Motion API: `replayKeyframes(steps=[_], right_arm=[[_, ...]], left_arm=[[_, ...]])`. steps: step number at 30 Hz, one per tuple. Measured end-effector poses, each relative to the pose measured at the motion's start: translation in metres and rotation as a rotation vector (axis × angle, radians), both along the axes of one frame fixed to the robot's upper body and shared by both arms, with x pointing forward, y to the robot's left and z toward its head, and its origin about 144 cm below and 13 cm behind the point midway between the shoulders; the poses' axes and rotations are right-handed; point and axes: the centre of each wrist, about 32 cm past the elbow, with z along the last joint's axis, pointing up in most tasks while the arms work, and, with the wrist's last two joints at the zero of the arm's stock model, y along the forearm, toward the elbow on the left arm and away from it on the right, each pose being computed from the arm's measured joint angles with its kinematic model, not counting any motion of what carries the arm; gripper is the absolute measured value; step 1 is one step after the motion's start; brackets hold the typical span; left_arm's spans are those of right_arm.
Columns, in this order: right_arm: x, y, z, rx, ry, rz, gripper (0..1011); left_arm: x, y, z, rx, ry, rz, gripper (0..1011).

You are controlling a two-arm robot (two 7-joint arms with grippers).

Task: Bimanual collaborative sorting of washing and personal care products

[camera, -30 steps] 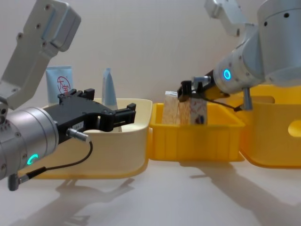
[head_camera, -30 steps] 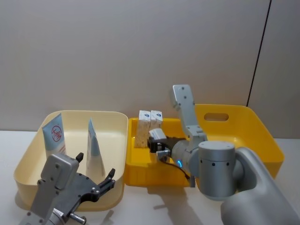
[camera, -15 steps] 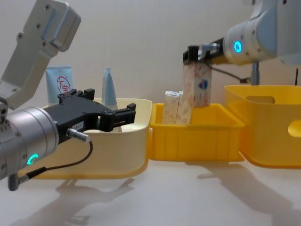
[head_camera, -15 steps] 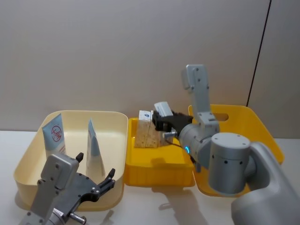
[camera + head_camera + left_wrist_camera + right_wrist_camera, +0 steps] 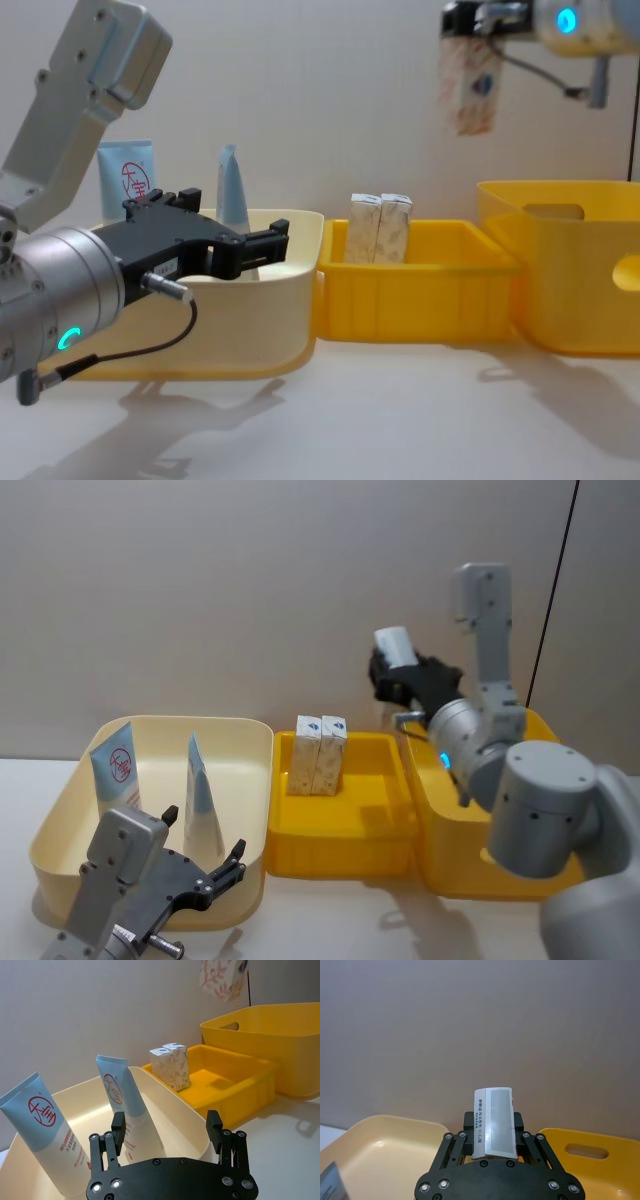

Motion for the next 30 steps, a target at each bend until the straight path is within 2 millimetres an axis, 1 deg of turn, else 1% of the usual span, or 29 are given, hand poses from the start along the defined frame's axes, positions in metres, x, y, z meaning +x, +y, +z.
replayKeyframes(steps=[2, 7, 8, 9, 11, 17, 21, 30], right_arm=[[-0.001, -0.004, 0.002, -0.003, -0.016, -0.014, 421], [-0.006, -0.024, 0.005, -0.021, -0.051, -0.074, 421], [-0.008, -0.03, 0.005, -0.027, -0.055, -0.092, 421], [-0.008, -0.03, 0.005, -0.027, -0.055, -0.092, 421], [-0.01, -0.04, 0.004, -0.036, -0.051, -0.117, 421], [-0.011, -0.054, -0.001, -0.054, -0.015, -0.14, 421], [-0.008, -0.058, -0.006, -0.062, 0.02, -0.13, 421], [0.003, -0.058, -0.014, -0.061, 0.057, -0.117, 421]], left_arm=[[0.0, 0.0, 0.0, 0.0, 0.0, 0.0, 1003], [0.0, 0.0, 0.0, 0.0, 0.0, 0.0, 1003], [0.0, 0.0, 0.0, 0.0, 0.0, 0.0, 1003], [0.0, 0.0, 0.0, 0.0, 0.0, 0.0, 1003], [0.0, 0.0, 0.0, 0.0, 0.0, 0.0, 1003], [0.0, 0.0, 0.0, 0.0, 0.0, 0.0, 1003], [0.0, 0.0, 0.0, 0.0, 0.0, 0.0, 1003], [0.0, 0.0, 0.0, 0.0, 0.0, 0.0, 1003]])
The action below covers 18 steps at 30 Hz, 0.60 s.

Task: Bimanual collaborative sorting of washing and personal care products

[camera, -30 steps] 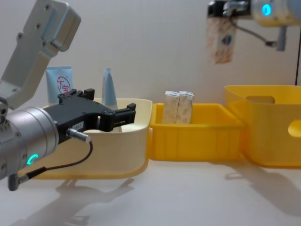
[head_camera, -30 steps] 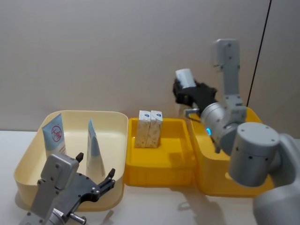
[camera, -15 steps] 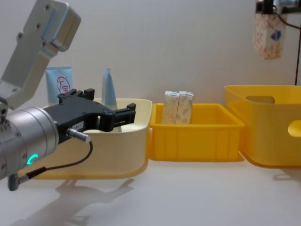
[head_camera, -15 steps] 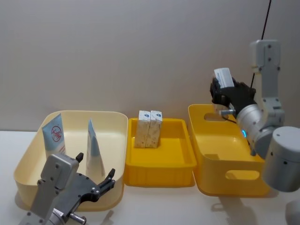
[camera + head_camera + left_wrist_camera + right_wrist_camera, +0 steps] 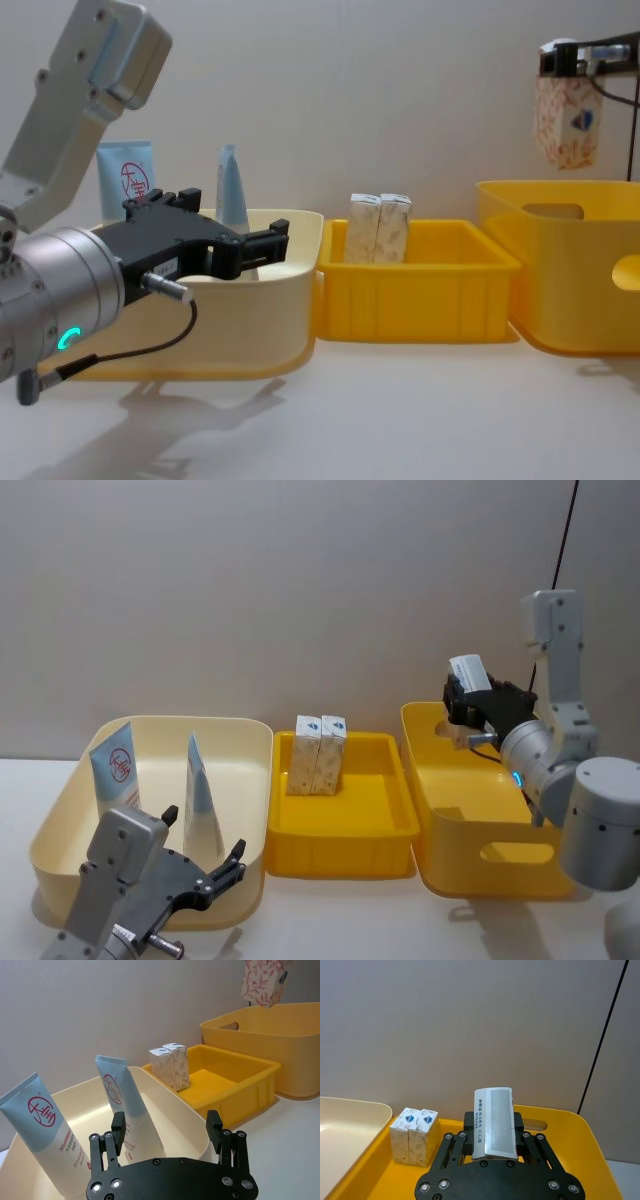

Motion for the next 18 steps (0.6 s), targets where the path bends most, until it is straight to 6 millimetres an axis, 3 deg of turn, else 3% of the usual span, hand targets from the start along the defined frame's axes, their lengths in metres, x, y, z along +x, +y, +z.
replayKeyframes(steps=[18], right_arm=[[0.0065, -0.0008, -0.0023, -0.002, 0.014, -0.078, 421]], left_arm=[[0.0, 0.0, 0.0, 0.0, 0.0, 0.0, 1003]])
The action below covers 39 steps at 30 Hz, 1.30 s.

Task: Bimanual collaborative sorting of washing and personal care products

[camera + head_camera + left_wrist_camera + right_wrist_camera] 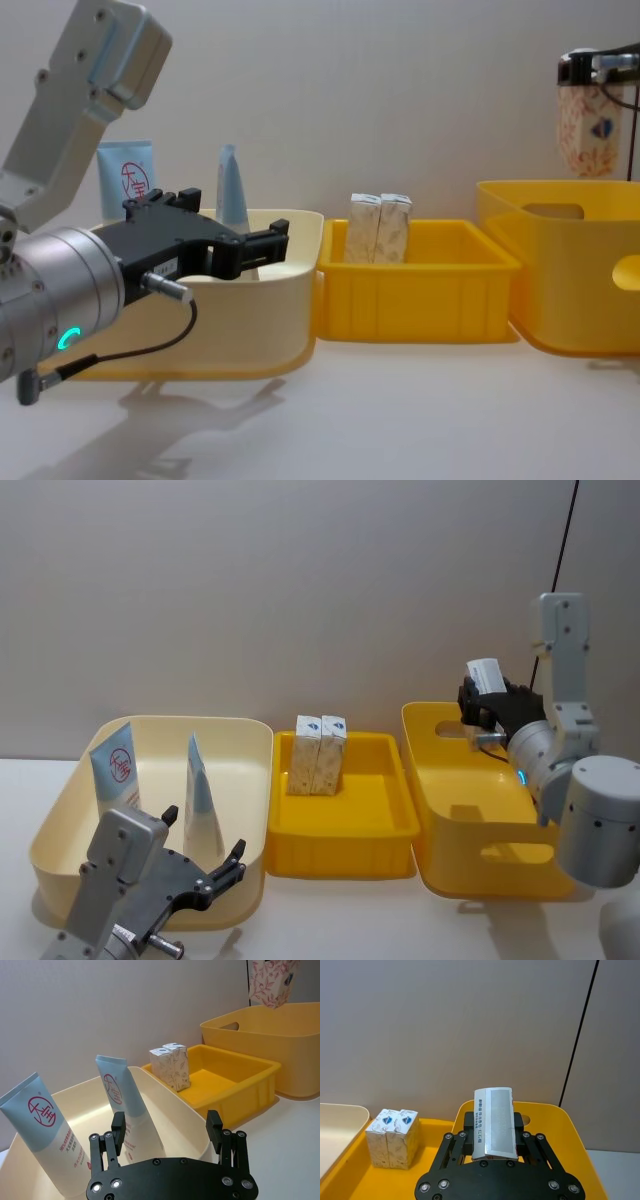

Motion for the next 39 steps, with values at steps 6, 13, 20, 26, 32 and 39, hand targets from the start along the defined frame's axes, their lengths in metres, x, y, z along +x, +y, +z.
replayKeyframes(steps=[6, 13, 20, 26, 32, 39], right_arm=[[-0.0002, -0.0012, -0.0005, 0.001, 0.005, -0.016, 421], [-0.0003, -0.0018, -0.0006, 0.002, 0.008, -0.025, 421], [-0.0004, -0.0022, -0.0006, 0.002, 0.009, -0.029, 421], [-0.0005, -0.0024, -0.0008, 0.002, 0.009, -0.032, 421], [-0.0005, -0.0024, -0.0009, 0.003, 0.01, -0.034, 480], [-0.0005, -0.0026, -0.0009, 0.002, 0.011, -0.035, 708]], left_arm=[[0.0, 0.0, 0.0, 0.0, 0.0, 0.0, 1003], [0.0, 0.0, 0.0, 0.0, 0.0, 0.0, 1003], [0.0, 0.0, 0.0, 0.0, 0.0, 0.0, 1003], [0.0, 0.0, 0.0, 0.0, 0.0, 0.0, 1003], [0.0, 0.0, 0.0, 0.0, 0.0, 0.0, 1003], [0.0, 0.0, 0.0, 0.0, 0.0, 0.0, 1003]])
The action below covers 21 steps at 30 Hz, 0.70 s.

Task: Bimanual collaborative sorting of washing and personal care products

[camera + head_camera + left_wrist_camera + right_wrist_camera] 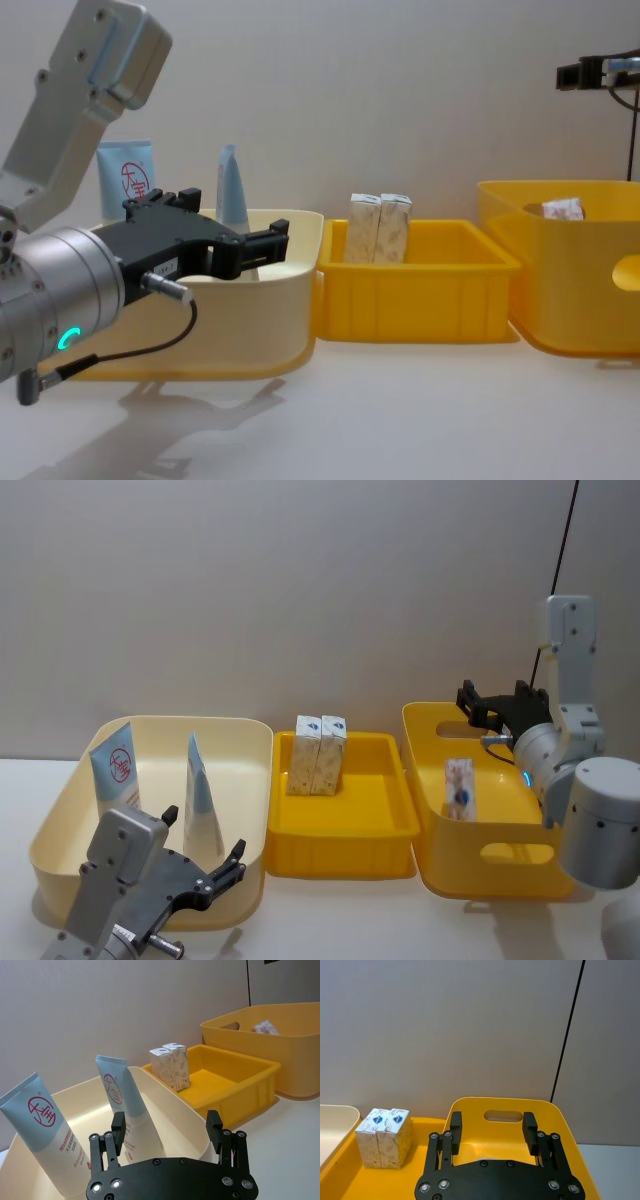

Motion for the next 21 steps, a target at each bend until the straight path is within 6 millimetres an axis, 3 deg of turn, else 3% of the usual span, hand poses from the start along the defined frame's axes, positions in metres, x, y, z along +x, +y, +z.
replayKeyframes(steps=[6, 10, 21], right_arm=[[0.0, -0.0001, 0.0, 0.0, 0.0, -0.001, 915], [0.0, -0.0001, 0.0, 0.0, 0.0, -0.001, 989], [0.0, -0.0001, 0.0, 0.0, 0.0, -0.001, 1001]], left_arm=[[0.0, 0.0, 0.0, 0.0, 0.0, 0.0, 1003], [0.0, 0.0, 0.0, 0.0, 0.0, 0.0, 1003], [0.0082, 0.0, 0.0097, 0.029, 0.017, -0.006, 1003]])
